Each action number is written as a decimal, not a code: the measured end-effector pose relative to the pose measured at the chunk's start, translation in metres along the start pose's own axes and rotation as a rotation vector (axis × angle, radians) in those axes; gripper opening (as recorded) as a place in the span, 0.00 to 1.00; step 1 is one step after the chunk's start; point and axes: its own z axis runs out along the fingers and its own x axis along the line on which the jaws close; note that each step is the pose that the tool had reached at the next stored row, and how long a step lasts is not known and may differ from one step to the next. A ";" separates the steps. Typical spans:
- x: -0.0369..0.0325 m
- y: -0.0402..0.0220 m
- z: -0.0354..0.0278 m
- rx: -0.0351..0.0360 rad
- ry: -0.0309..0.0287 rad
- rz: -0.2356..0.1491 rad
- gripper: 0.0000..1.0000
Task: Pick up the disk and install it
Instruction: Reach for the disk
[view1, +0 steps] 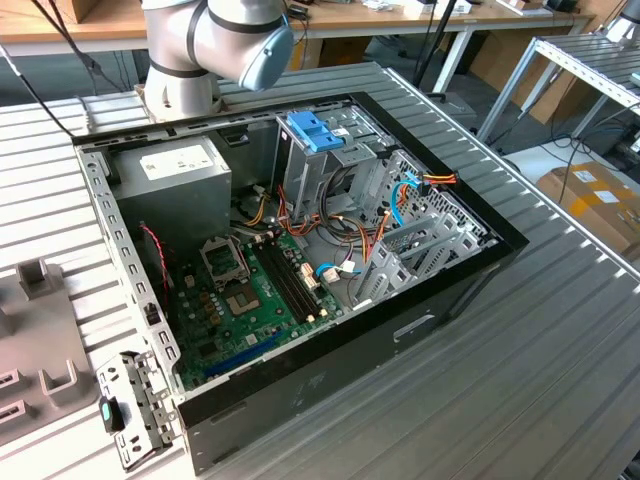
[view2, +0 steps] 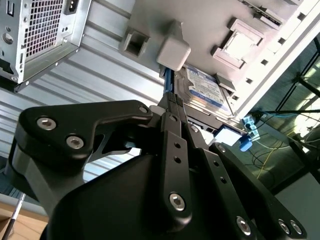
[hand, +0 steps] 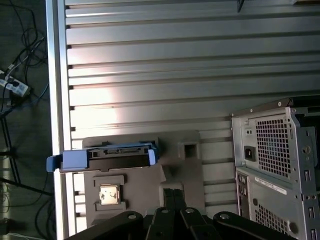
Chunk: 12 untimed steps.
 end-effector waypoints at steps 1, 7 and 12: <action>0.0029 -0.0002 -0.0001 0.0000 0.0000 0.000 0.11; 0.0202 -0.0015 -0.0004 0.0000 0.0000 0.000 0.11; 0.0238 -0.0018 -0.0003 -0.0001 -0.0001 0.000 0.11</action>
